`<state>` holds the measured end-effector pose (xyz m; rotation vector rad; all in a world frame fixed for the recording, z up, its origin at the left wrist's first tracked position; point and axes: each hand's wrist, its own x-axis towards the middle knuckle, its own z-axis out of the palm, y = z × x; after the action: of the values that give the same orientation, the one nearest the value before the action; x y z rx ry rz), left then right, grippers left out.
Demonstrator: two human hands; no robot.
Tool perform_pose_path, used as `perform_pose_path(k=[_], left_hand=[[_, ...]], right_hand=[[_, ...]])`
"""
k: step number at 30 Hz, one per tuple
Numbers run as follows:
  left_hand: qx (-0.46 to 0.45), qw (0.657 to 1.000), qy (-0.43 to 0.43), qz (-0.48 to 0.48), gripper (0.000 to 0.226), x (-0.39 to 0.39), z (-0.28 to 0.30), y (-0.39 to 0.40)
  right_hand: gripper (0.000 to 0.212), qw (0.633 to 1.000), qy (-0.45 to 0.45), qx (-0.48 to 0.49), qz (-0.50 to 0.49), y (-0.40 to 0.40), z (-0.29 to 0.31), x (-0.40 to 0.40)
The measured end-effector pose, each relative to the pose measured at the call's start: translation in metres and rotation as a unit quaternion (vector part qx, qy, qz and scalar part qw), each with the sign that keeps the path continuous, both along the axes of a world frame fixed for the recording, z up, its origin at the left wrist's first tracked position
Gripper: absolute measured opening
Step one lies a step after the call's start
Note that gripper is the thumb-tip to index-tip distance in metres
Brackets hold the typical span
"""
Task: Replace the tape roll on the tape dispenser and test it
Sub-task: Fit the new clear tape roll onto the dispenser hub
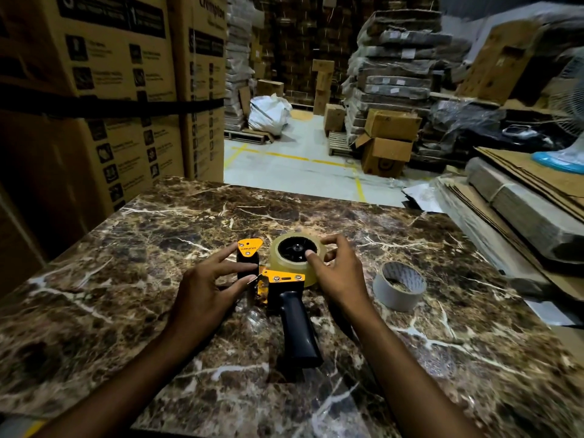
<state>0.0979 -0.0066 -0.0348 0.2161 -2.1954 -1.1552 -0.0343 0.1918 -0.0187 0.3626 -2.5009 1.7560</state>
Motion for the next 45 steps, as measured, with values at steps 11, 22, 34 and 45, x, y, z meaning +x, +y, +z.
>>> perform_pose_path(k=[11, 22, 34, 45], left_hand=[[-0.375, 0.921, -0.101, -0.013, 0.064, 0.001, 0.000, -0.007], [-0.305, 0.952, -0.030, -0.010, 0.032, -0.006, 0.003, 0.002], [-0.135, 0.991, -0.013, -0.025, 0.014, 0.006, 0.006, 0.003], [-0.083, 0.994, -0.035, -0.064, 0.007, 0.013, 0.005, -0.012]], right_hand=[[0.019, 0.999, -0.002, -0.016, 0.029, 0.006, 0.004, 0.002], [0.018, 0.997, -0.024, -0.027, 0.068, 0.012, 0.013, 0.003], [0.062, 0.979, 0.109, 0.135, 0.103, 0.006, 0.020, 0.020], [0.089, 0.937, 0.031, 0.294, 0.184, -0.001, 0.014, 0.029]])
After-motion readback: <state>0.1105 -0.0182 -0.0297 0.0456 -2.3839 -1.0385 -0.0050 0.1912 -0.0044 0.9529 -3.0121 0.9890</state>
